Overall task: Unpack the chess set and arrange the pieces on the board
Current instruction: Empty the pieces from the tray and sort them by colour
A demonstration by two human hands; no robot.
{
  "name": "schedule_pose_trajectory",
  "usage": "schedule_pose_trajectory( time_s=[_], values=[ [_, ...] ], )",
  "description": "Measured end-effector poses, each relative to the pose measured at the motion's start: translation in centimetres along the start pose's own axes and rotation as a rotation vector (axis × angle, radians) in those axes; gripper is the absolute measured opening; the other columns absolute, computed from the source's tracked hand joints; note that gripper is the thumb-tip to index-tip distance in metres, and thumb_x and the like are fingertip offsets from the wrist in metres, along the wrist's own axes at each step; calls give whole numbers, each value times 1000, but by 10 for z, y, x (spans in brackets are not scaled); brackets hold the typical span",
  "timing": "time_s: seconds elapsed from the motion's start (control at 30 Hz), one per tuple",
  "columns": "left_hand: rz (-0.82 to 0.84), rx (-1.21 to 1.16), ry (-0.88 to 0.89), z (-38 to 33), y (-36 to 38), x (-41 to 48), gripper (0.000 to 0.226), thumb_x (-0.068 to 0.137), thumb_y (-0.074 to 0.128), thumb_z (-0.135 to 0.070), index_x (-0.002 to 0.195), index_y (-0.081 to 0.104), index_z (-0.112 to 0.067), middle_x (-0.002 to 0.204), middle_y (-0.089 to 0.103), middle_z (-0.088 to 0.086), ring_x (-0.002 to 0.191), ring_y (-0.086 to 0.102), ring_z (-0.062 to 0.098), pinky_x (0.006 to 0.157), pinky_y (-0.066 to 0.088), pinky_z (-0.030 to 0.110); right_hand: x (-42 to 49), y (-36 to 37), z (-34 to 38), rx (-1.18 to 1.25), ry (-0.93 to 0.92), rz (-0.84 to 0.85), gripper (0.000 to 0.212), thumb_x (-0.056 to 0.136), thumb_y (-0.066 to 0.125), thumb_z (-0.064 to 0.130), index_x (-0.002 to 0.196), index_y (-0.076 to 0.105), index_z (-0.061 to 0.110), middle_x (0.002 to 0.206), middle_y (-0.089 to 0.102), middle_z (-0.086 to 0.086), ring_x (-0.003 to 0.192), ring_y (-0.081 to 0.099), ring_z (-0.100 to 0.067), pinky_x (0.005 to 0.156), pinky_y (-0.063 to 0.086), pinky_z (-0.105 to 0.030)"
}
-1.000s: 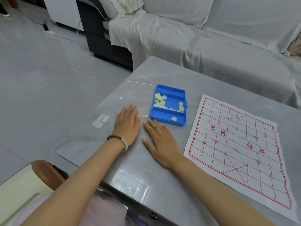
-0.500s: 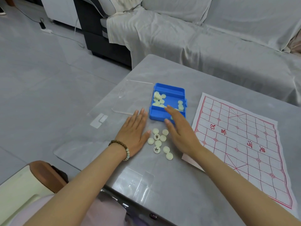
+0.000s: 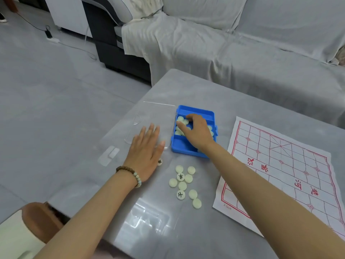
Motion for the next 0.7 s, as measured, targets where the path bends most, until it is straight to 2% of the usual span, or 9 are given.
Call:
schedule_pose_trajectory(
  time_s=[0.1, 0.17, 0.33, 0.43, 0.7],
  values=[
    [31, 69, -53, 13, 7, 4, 57, 96, 3, -48, 148, -3, -25, 156, -8, -6, 142, -12, 10, 110, -14, 25, 3, 8, 11, -75, -67, 33, 51, 85, 58, 49, 122, 52, 13, 114, 53, -4, 109, 46, -21, 93, 41, -35],
    [20, 96, -55, 15, 8, 4, 67, 87, -2, -52, 148, -2, -25, 156, -7, -7, 142, -11, 10, 109, -15, 24, 5, 13, 15, -140, -109, 48, 50, 85, 58, 50, 118, 52, 13, 113, 50, -4, 108, 45, -20, 92, 40, -33],
    [-1, 127, -49, 16, 9, 4, 86, 70, -17, -61, 148, -2, -26, 156, -9, -8, 142, -12, 9, 108, -17, 23, 1, 16, 26, -296, -261, -38, 41, 89, 51, 51, 100, 50, 11, 99, 47, 0, 90, 42, -17, 82, 40, -32],
    [-11, 142, -54, 15, 8, 4, 88, 69, -18, -61, 148, -2, -26, 156, -9, -8, 142, -12, 10, 108, -16, 24, -1, 18, 30, -316, -305, -6, 41, 91, 47, 50, 102, 51, 10, 98, 49, -1, 88, 46, -18, 78, 40, -32],
    [-9, 151, -65, 14, 8, 4, 89, 68, -18, -61, 148, 0, -27, 156, -8, -8, 142, -11, 10, 111, -14, 26, -2, 21, 33, -495, -387, 93, 32, 98, 32, 47, 81, 42, 21, 81, 46, 3, 68, 48, -17, 56, 31, -30]
  ],
)
Point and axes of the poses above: each hand's wrist, its own x-axis towards the middle knuckle, its own y-axis out of the palm, z = x × y, the point moved 10 cm from there along x, towards the middle knuckle
